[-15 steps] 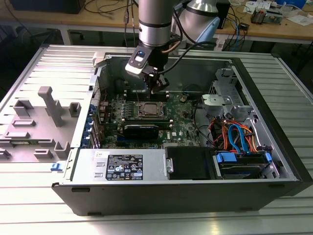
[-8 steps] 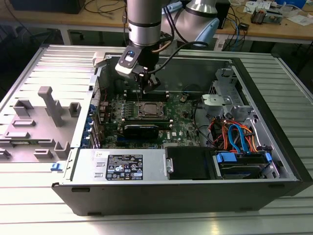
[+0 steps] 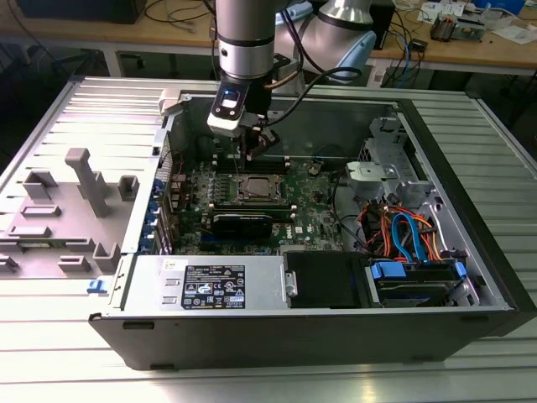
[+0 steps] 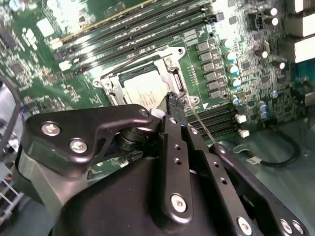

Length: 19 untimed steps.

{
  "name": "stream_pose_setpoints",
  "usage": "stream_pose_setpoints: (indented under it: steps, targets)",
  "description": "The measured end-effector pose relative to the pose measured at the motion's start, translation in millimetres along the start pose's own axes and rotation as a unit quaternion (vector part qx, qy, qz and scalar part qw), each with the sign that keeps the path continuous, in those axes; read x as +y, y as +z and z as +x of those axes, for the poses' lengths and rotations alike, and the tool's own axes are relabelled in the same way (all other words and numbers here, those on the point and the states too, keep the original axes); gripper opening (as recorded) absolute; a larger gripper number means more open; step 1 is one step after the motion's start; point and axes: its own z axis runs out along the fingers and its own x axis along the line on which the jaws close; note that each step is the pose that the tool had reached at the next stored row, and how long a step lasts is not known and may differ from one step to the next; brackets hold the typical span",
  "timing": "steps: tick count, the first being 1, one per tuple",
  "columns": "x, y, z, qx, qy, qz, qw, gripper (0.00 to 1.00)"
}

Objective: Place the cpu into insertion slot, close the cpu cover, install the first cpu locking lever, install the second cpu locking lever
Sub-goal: 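Install the first cpu locking lever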

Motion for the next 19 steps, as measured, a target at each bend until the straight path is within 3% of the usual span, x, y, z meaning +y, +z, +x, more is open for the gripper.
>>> stream_pose_setpoints:
  steps: [2,5,7,9,12,13,19]
  targets:
    - [0.0,0.0,0.0,-0.0003,-0.018,-0.0011,0.9998,0.11]
    - [0.0,0.0,0.0,-0.0009,-0.056,-0.0033,0.9984,0.11]
    - [0.0,0.1,0.0,-0.0012,-0.077,-0.0046,0.9970,0.11]
    - [0.0,0.1,0.0,-0.0016,-0.101,-0.0061,0.9948,0.11]
    - [-0.1,-3.0,-0.2,-0.0017,-0.113,-0.0067,0.9936,0.11]
    - [-0.1,-3.9,-0.2,-0.0018,-0.123,-0.0074,0.9924,0.11]
    - [-0.1,-4.0,-0.2,-0.0029,-0.187,-0.0111,0.9823,0.11]
